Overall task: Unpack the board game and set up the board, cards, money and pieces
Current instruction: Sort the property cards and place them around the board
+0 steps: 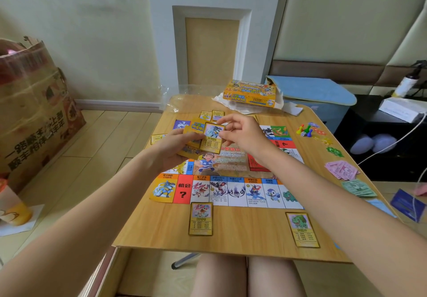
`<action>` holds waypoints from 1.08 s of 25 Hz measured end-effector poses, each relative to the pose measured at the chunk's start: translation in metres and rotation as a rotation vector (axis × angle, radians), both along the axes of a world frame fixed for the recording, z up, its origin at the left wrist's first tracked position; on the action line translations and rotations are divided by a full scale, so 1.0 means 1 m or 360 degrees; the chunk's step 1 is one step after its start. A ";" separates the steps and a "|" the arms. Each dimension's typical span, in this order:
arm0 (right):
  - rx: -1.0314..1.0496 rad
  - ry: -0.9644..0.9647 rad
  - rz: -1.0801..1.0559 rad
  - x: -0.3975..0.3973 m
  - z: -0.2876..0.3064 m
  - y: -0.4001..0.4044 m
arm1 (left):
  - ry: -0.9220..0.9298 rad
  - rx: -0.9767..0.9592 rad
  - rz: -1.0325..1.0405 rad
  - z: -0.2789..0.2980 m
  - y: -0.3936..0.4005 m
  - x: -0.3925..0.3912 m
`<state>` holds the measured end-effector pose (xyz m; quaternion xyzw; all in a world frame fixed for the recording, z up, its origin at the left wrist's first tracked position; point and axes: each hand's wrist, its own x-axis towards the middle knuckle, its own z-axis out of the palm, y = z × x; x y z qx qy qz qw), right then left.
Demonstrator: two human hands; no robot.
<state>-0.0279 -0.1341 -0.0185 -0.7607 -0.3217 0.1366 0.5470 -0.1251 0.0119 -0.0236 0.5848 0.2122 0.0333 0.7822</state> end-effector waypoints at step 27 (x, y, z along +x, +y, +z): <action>-0.0286 0.0277 0.0187 -0.051 -0.028 0.090 | 0.0182 0.0116 0.0025 -0.027 0.069 -0.067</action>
